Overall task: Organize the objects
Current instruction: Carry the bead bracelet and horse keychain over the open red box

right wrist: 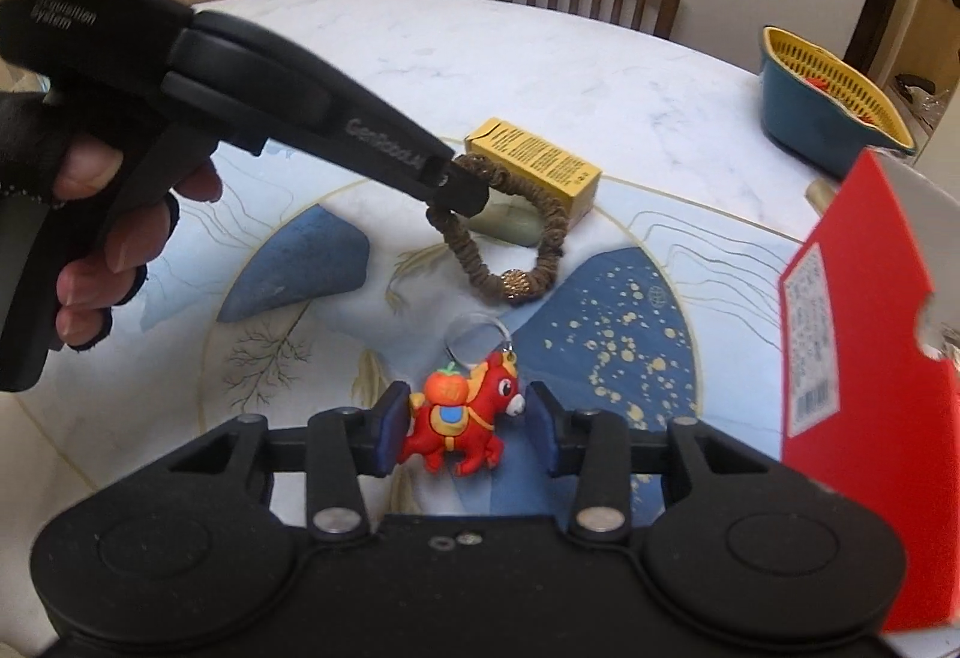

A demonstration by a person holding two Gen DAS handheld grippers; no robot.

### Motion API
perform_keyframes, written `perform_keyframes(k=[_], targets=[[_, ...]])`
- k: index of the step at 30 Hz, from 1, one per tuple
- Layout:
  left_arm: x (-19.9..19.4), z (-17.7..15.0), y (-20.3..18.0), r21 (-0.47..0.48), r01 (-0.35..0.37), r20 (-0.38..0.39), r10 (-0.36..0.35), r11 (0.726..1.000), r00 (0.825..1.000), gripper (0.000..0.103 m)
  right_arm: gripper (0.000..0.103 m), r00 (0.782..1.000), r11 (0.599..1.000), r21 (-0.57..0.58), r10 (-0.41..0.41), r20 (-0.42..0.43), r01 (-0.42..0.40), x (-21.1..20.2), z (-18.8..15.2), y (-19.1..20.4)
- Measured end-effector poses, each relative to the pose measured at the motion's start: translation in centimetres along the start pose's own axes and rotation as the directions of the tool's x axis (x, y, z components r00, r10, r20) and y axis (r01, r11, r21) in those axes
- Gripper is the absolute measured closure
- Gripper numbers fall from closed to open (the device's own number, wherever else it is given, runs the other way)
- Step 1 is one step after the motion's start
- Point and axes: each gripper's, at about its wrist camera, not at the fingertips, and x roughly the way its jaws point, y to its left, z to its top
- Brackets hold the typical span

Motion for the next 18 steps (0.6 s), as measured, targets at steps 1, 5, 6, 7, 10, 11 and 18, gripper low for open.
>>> perform_keyframes(k=[1, 5, 6, 7, 10, 11, 18], targets=[[-0.3, 0.0, -0.3, 0.004, 0.001, 0.005, -0.001, 1.000, 1.000, 0.095, 0.063, 1.000, 1.000, 0.007, 0.000, 0.008, 0.000, -0.5, -0.1, -0.2], [-1.3, 0.0, -1.3, 0.013, 0.003, 0.015, -0.003, 1.000, 1.000, 0.095, 0.063, 0.999, 0.999, 0.034, 0.005, 0.038, -0.006, -2.7, -0.4, -0.8], [-1.6, 0.0, -1.6, 0.017, -0.002, 0.012, 0.002, 1.000, 1.000, 0.095, 0.063, 0.999, 0.999, 0.041, 0.005, 0.042, -0.007, -3.2, -0.4, -1.0], [-1.8, 0.0, -1.8, 0.020, -0.006, 0.009, 0.006, 1.000, 1.000, 0.095, 0.063, 0.999, 0.999, 0.047, 0.005, 0.045, -0.007, -3.8, -0.5, -1.1], [-2.7, 0.0, -2.4, 0.017, 0.003, 0.007, -0.003, 1.000, 1.000, 0.095, 0.064, 0.999, 0.998, 0.057, 0.002, 0.054, -0.005, -5.2, -0.8, -1.5], [-3.0, 0.1, -2.6, 0.014, 0.010, 0.008, -0.010, 1.000, 1.000, 0.095, 0.064, 0.998, 0.998, 0.061, 0.004, 0.059, -0.008, -5.7, -0.9, -1.6], [-5.8, 0.5, -5.1, 0.031, 0.046, 0.021, -0.046, 0.998, 0.999, 0.096, 0.064, 0.995, 0.997, 0.081, -0.009, 0.095, 0.002, -9.2, -1.3, -2.9]])
